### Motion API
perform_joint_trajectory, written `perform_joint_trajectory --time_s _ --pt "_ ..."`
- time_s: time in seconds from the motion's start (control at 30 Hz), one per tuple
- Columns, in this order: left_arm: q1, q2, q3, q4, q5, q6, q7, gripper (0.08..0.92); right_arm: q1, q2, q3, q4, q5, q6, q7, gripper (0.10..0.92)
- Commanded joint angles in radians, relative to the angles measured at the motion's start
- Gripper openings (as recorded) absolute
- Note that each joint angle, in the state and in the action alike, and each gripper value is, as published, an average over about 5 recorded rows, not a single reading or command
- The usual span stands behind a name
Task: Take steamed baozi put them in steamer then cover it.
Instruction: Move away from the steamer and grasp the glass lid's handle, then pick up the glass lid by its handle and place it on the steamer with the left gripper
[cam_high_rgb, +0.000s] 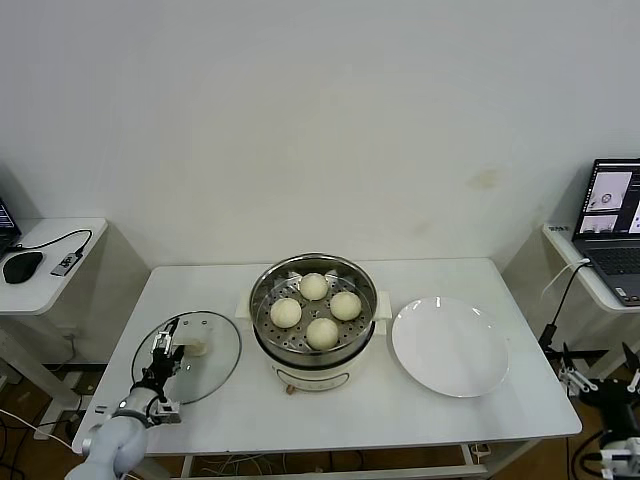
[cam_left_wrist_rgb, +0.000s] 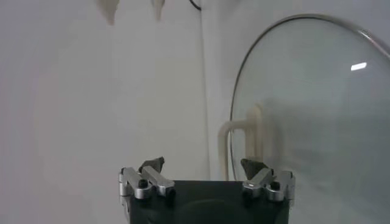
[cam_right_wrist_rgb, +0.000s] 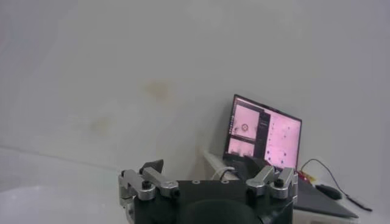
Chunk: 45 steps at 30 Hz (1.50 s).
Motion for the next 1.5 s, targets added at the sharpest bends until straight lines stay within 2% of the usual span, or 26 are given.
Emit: perform_joint_trajectory --time_s 0.03,0.3,0.4,0.73,0.97,1.17,1.27,1.5 --pt "-0.07 0.005 0.027 0.061 0.015 -0.001 0.004 0.823 -0.011 0.007 0.008 -0.009 -0.011 0.005 -0.001 0.823" --pt "-0.099 -0.006 0.033 0.11 0.016 -0.004 0.0 0.823 -0.011 0.018 -0.008 -0.018 -0.033 0.008 -0.005 0.823" --pt "-0.105 -0.008 0.034 0.126 0.016 -0.006 -0.003 0.795 -0.011 0.022 -0.013 -0.021 -0.039 0.009 -0.007 0.823" --pt "-0.128 -0.021 0.031 0.184 0.012 -0.029 -0.024 0.515 -0.01 0.028 -0.032 -0.027 -0.056 0.013 -0.009 0.823" --pt "-0.101 -0.024 0.016 0.161 -0.004 -0.033 -0.049 0.316 -0.012 0.028 -0.047 -0.027 -0.063 0.016 -0.01 0.823" --pt "-0.005 -0.012 -0.024 -0.018 -0.025 0.027 -0.066 0.164 -0.02 0.017 -0.069 -0.019 -0.067 0.018 -0.012 0.823" --pt "0.051 0.0 -0.049 -0.151 -0.043 0.109 -0.047 0.149 -0.027 0.009 -0.089 -0.014 -0.073 0.021 -0.014 0.823" --pt "0.2 0.009 -0.105 -0.495 -0.093 0.337 0.056 0.149 -0.04 -0.002 -0.145 -0.002 -0.087 0.028 -0.013 0.823"
